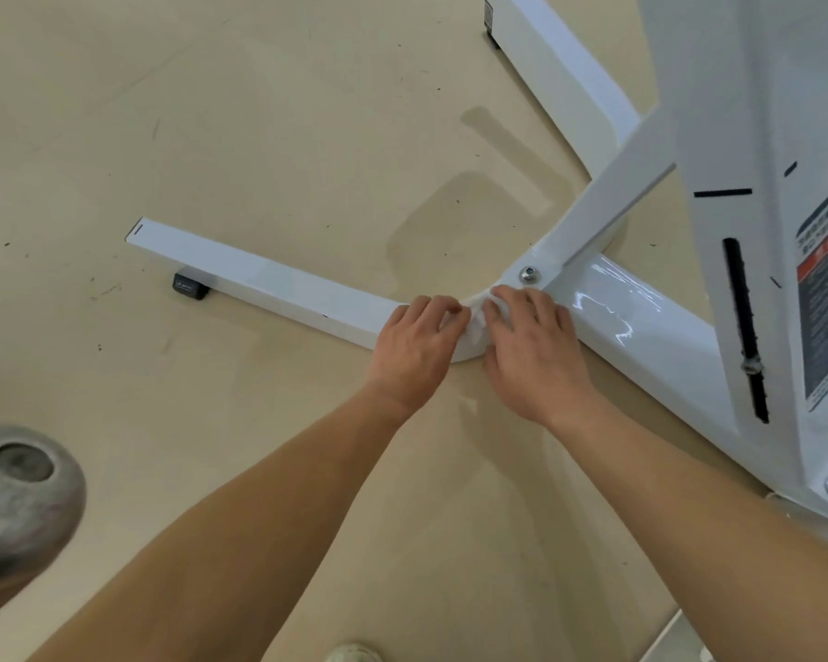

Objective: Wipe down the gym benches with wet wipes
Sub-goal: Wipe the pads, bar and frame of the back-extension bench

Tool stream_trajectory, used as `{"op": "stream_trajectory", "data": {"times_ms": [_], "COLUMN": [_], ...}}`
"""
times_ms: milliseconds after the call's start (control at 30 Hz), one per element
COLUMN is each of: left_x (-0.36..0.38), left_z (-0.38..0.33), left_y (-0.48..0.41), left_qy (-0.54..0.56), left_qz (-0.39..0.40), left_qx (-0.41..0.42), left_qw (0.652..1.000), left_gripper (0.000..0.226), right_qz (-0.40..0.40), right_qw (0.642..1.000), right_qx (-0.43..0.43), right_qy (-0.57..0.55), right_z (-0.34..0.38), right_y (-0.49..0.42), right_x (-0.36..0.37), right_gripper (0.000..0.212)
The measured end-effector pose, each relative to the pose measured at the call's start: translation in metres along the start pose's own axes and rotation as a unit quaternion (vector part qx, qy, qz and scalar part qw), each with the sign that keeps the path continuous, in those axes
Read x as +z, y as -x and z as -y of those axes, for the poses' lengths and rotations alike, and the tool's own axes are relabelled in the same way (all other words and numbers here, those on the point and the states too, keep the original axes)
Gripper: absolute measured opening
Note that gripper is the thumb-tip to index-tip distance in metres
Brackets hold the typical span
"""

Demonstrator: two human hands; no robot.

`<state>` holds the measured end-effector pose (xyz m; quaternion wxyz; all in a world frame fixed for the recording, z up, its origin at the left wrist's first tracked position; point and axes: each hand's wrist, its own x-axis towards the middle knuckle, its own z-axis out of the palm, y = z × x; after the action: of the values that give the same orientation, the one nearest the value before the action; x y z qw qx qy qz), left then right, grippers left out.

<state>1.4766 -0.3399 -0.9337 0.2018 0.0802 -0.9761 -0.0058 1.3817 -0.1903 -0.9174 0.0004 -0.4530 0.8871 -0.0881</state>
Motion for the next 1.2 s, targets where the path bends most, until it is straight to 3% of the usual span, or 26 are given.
{"op": "stream_trajectory", "data": {"times_ms": [100, 200, 333, 533, 667, 900, 1100, 1200], "left_x": [-0.006, -0.011, -0.009, -0.007, -0.025, -0.034, -0.055, -0.065], "left_z": [0.014, 0.028, 0.010, -0.004, 0.026, 0.031, -0.002, 0.001], "left_y": [0.018, 0.038, 0.034, 0.020, 0.053, 0.056, 0.024, 0.011], "left_qy": [-0.012, -0.051, -0.028, -0.026, -0.066, -0.069, -0.018, -0.020], "left_qz": [0.010, 0.072, 0.176, 0.198, 0.209, 0.260, 0.311, 0.313], "left_qx": [0.027, 0.027, 0.021, 0.005, -0.011, -0.116, -0.118, -0.115], "left_qw": [1.000, 0.996, 0.984, 0.980, 0.976, 0.956, 0.943, 0.943], "left_gripper": [0.031, 0.046, 0.065, 0.068, 0.069, 0.074, 0.065, 0.059], "right_qz": [0.069, 0.116, 0.097, 0.111, 0.131, 0.144, 0.180, 0.141], "right_qw": [0.994, 0.981, 0.979, 0.980, 0.976, 0.972, 0.975, 0.979], "right_qx": [-0.079, -0.130, -0.117, -0.095, -0.137, -0.159, -0.129, -0.143], "right_qy": [0.036, 0.089, 0.136, 0.132, 0.108, 0.096, 0.022, 0.018], "right_z": [-0.001, -0.001, -0.014, -0.025, 0.008, 0.040, 0.015, 0.015], "right_y": [0.008, 0.012, 0.010, 0.010, 0.011, -0.011, 0.001, -0.014], "right_x": [0.004, 0.011, 0.008, 0.001, 0.006, 0.008, -0.019, -0.027], "right_gripper": [0.074, 0.075, 0.074, 0.079, 0.083, 0.077, 0.069, 0.053]}}
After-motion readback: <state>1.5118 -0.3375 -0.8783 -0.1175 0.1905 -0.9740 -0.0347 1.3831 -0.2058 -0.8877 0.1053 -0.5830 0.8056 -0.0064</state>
